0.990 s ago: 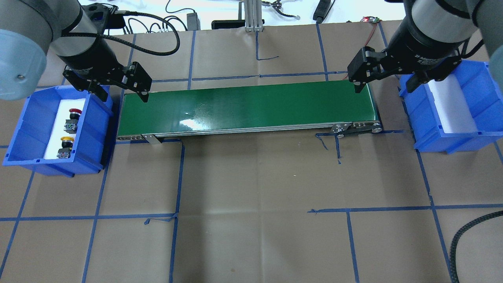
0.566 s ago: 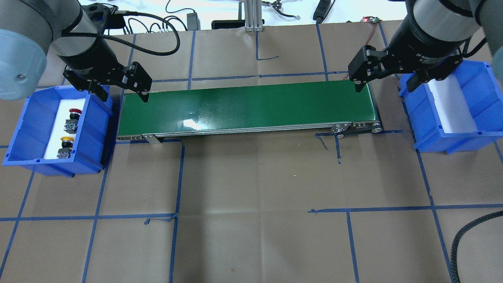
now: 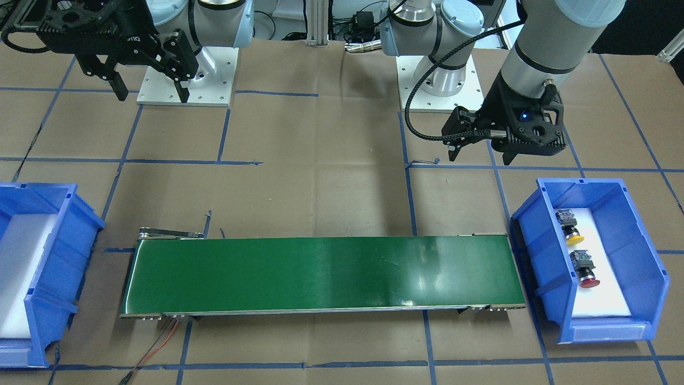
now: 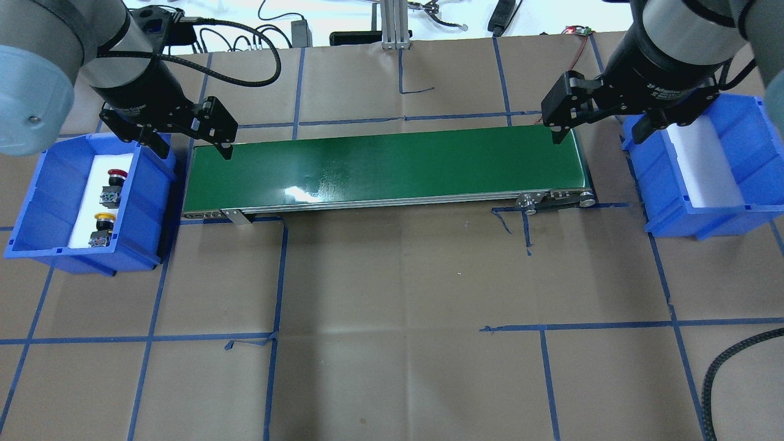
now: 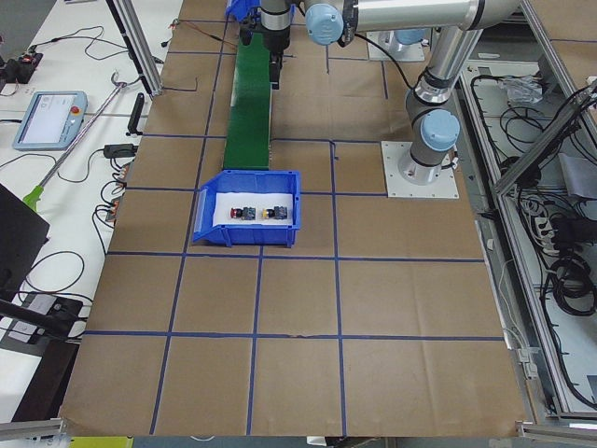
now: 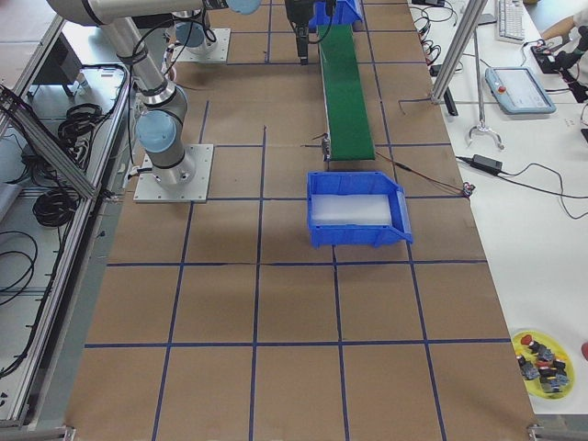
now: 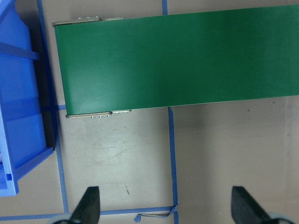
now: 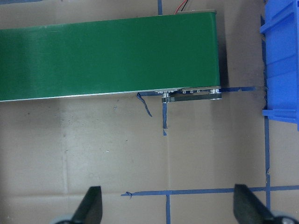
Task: Transport two buttons from left to right
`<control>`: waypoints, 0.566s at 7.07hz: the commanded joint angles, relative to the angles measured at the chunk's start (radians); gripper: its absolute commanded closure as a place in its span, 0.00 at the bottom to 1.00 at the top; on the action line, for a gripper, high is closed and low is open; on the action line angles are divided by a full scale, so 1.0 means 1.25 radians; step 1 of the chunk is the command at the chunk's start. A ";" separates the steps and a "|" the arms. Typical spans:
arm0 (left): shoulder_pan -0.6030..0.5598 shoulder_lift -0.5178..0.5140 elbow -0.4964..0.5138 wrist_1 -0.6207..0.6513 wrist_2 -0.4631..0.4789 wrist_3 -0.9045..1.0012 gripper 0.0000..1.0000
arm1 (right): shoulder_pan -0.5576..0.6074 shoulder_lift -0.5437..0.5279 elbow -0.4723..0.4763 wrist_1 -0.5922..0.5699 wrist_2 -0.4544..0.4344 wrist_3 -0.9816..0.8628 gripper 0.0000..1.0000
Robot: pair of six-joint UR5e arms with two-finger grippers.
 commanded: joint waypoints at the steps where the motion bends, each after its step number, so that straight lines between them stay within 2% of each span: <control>1: 0.001 -0.001 -0.001 0.000 0.002 0.001 0.00 | 0.001 0.001 0.001 0.001 0.000 -0.001 0.00; 3: 0.025 0.005 -0.006 0.000 0.007 0.059 0.00 | 0.001 0.003 0.003 -0.002 0.001 -0.002 0.00; 4: 0.085 0.013 -0.019 0.000 0.007 0.121 0.00 | 0.001 0.006 -0.003 -0.001 0.002 -0.002 0.00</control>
